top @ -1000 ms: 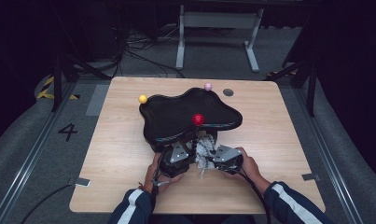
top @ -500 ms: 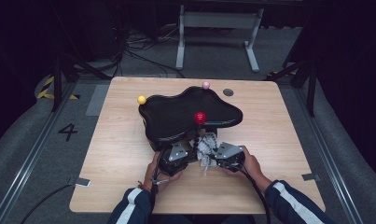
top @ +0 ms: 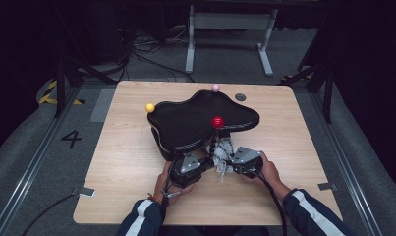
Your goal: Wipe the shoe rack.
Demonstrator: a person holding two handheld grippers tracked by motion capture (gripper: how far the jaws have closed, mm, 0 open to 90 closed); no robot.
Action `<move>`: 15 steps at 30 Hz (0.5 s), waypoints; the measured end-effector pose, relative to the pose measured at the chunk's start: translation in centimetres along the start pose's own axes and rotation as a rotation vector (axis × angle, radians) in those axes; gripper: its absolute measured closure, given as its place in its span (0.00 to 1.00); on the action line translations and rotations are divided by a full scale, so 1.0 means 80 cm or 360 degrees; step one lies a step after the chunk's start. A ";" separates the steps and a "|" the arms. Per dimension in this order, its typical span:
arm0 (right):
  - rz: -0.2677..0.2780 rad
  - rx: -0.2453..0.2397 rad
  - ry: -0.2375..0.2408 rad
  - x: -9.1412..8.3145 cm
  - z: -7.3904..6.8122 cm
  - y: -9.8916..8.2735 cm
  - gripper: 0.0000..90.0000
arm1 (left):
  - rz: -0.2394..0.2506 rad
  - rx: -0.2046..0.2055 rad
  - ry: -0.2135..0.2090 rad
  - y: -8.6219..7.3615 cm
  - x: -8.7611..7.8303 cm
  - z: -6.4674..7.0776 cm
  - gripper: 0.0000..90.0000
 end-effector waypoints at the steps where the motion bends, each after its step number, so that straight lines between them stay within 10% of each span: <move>1: 0.0000 0.0002 0.0005 0.000 0.000 0.000 0.84 | 0.0031 -0.0064 -0.0008 -0.008 -0.006 -0.001 0.80; 4: 0.0003 0.0000 0.0007 0.000 0.001 0.000 0.84 | -0.0089 -0.0034 0.0028 -0.034 -0.029 -0.017 0.77; 11: 0.0005 0.0013 0.0020 0.001 0.001 -0.001 0.83 | -0.0019 -0.0366 0.0199 -0.068 -0.071 -0.073 0.56; 15: 0.0012 0.0014 0.0020 0.002 0.002 -0.002 0.83 | -0.0049 -0.0414 0.0290 -0.079 -0.080 -0.099 0.47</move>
Point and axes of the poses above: each handheld gripper's, and its own axes: x roughly forward along the jaws, y roughly out of its top, z roughly to its right, the point moved 5 cm from there along x, roughly forward along the jaws, and after that the axes turned 6 degrees about -y, right-handed, at the moved point
